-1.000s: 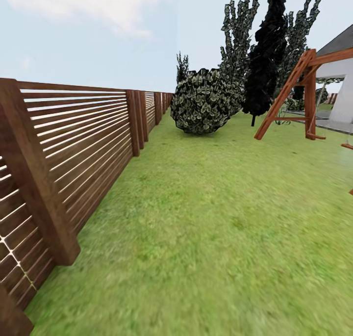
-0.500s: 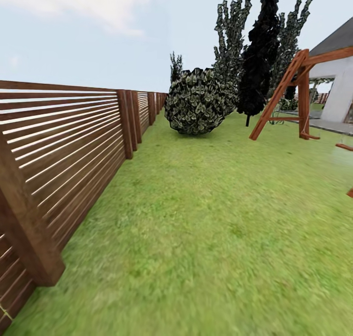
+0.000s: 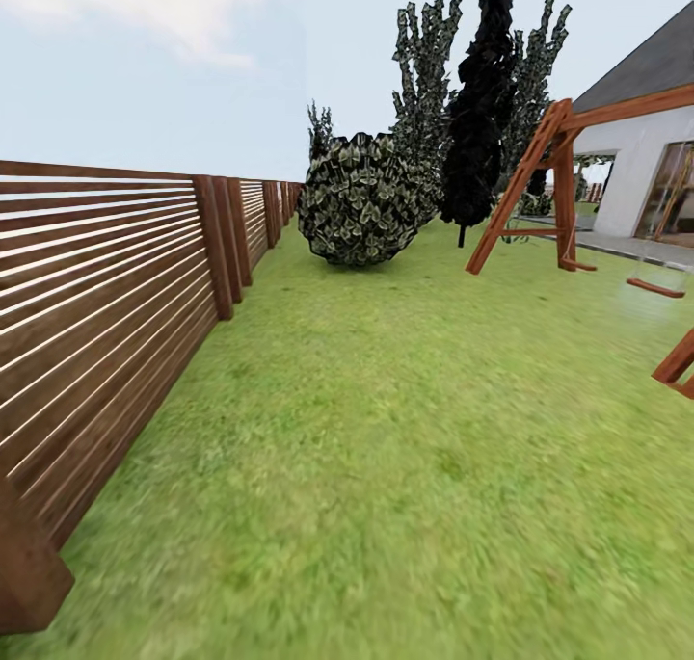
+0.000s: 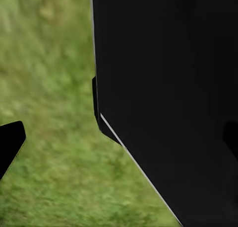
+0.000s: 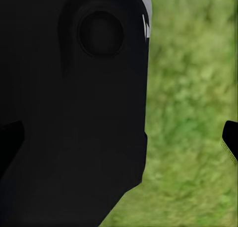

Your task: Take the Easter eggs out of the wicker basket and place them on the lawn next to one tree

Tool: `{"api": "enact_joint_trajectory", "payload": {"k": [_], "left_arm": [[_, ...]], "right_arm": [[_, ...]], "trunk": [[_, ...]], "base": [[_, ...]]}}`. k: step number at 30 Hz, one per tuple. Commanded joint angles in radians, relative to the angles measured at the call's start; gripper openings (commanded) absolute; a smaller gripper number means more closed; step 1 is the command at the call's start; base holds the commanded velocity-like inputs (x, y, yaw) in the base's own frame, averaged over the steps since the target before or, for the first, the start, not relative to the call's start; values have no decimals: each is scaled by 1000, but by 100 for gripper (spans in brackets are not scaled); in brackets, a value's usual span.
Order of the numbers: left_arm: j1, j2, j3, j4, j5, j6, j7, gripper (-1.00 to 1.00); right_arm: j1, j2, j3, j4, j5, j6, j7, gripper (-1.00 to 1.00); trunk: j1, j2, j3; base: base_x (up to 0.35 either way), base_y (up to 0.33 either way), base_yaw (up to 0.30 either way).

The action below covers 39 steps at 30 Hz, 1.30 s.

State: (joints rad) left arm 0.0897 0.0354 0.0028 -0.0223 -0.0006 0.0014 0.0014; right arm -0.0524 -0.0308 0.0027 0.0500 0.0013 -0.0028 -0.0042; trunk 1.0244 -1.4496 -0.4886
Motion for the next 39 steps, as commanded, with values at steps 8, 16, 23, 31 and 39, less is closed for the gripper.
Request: {"api": "enact_joint_trajectory", "payload": {"k": [8, 16, 23, 31, 39], "left_arm": [[1, 0, 0, -2, 0, 0, 0, 100], [1, 1, 0, -2, 0, 0, 0, 100], [1, 1, 0, -2, 1, 0, 0, 100], [1, 1, 0, -3, 0, 0, 0, 100], [1, 1, 0, -2, 0, 0, 0, 100]], "right_arm": [[-1, 0, 0, 2, 0, 0, 0, 100], [-1, 0, 0, 2, 0, 0, 0, 100], [-1, 0, 0, 2, 1, 0, 0, 100], [-1, 0, 0, 2, 0, 0, 0, 100], [-1, 0, 0, 2, -1, 0, 0, 100]], "trunk": [[1, 0, -1], [1, 0, -1], [1, 0, -1], [1, 0, -1], [1, 0, -1]], "base": [[333, 0, -1], [333, 0, 0], [333, 0, -57], [333, 0, -284], [333, 0, -81]]}}
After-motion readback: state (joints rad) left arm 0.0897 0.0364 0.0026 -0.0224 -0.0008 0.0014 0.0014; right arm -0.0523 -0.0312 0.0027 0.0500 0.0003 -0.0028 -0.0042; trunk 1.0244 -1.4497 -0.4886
